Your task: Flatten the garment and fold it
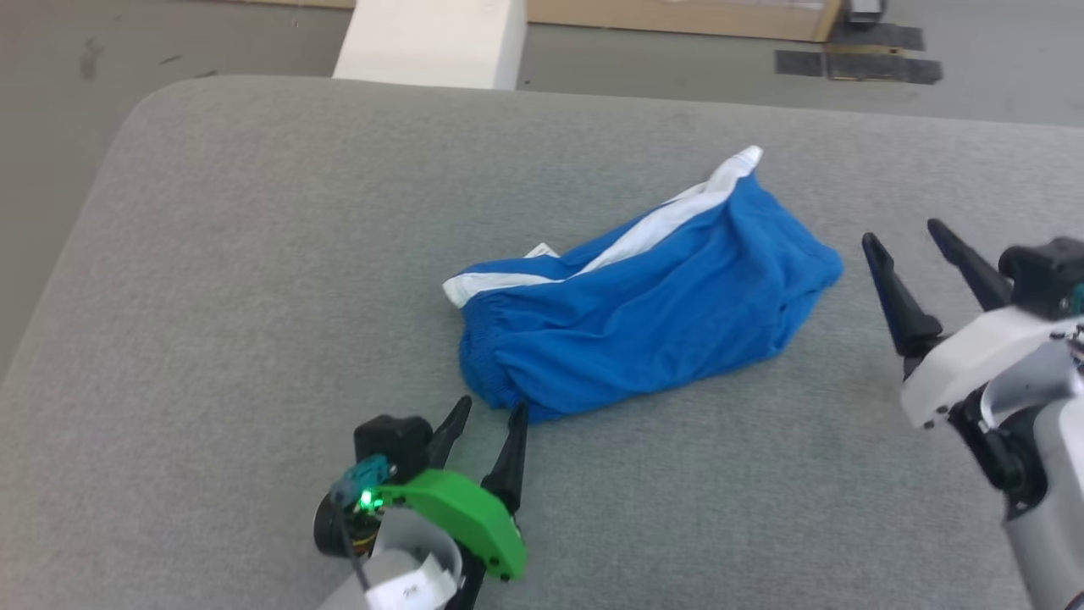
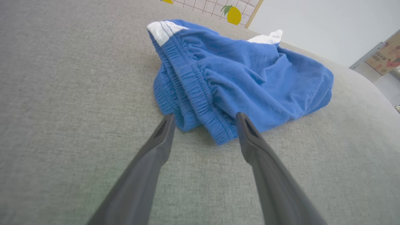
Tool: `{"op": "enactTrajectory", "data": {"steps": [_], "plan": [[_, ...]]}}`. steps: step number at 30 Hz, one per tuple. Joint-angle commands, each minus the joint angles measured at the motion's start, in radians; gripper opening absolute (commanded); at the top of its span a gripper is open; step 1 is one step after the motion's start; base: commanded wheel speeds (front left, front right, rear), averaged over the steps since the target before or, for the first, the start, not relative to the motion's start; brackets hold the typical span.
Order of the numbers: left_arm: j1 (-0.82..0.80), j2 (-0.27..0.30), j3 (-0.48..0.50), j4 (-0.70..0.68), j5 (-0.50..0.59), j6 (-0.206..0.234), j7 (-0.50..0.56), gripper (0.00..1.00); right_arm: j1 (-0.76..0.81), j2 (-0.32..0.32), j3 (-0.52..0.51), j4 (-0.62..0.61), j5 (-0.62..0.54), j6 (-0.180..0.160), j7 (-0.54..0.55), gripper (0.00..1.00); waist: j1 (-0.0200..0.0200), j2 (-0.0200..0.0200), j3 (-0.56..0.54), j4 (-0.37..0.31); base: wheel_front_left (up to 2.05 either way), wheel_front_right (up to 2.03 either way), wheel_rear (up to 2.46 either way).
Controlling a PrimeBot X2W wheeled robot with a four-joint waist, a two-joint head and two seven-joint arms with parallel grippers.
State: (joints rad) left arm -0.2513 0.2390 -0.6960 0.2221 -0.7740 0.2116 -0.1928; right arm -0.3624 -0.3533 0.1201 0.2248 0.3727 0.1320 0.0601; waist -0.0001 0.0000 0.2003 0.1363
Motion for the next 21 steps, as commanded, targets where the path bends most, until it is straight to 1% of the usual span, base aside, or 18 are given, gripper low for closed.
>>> {"op": "enactTrajectory", "data": {"steps": [1,4,6,11,13,14,15,16,21], "plan": [[-0.033,-0.018,0.001,0.034,0.000,-0.010,-0.007,1.00,0.025,0.026,-0.023,-0.026,-0.016,-0.001,-0.001,1.00,0.0001,0.0000,-0.004,-0.021,0.00,0.00,0.00],[-0.069,-0.042,0.003,0.115,-0.001,-0.013,-0.009,1.00,0.057,0.063,-0.057,-0.067,-0.041,-0.001,0.014,1.00,0.0001,0.0000,0.001,-0.036,0.00,0.00,0.00],[-0.088,-0.055,0.004,0.173,-0.002,-0.002,0.002,1.00,0.071,0.083,-0.071,-0.088,-0.053,-0.001,0.025,1.00,0.0001,0.0000,0.004,-0.048,0.00,0.00,0.00],[-0.113,-0.079,0.015,0.281,-0.016,0.047,0.043,1.00,0.095,0.109,-0.087,-0.118,-0.071,-0.001,0.047,1.00,0.0001,0.0000,0.009,-0.065,0.00,0.00,0.00],[-0.116,-0.086,0.016,0.297,-0.024,0.050,0.054,1.00,0.102,0.115,-0.090,-0.123,-0.076,-0.001,0.053,1.00,0.0001,0.0000,0.011,-0.067,0.00,0.00,0.00],[-0.118,-0.086,0.012,0.302,-0.024,0.047,0.059,0.51,0.105,0.118,-0.092,-0.122,-0.077,-0.001,0.058,1.00,0.0001,0.0000,0.012,-0.066,0.00,0.00,0.00],[-0.120,-0.087,0.007,0.306,-0.024,0.041,0.064,0.06,0.107,0.120,-0.094,-0.118,-0.081,-0.001,0.066,1.00,0.0001,0.0000,0.013,-0.065,0.00,0.00,0.00],[-0.121,-0.087,0.002,0.308,-0.024,0.034,0.070,0.00,0.106,0.119,-0.093,-0.113,-0.089,-0.001,0.072,1.00,0.0001,0.0000,0.014,-0.064,0.00,0.00,0.00],[-0.134,-0.090,-0.014,0.304,-0.022,0.015,0.080,0.00,0.060,0.140,-0.088,-0.043,-0.109,-0.001,0.118,1.00,0.0001,0.0000,0.026,-0.052,0.00,0.00,0.00]]}}
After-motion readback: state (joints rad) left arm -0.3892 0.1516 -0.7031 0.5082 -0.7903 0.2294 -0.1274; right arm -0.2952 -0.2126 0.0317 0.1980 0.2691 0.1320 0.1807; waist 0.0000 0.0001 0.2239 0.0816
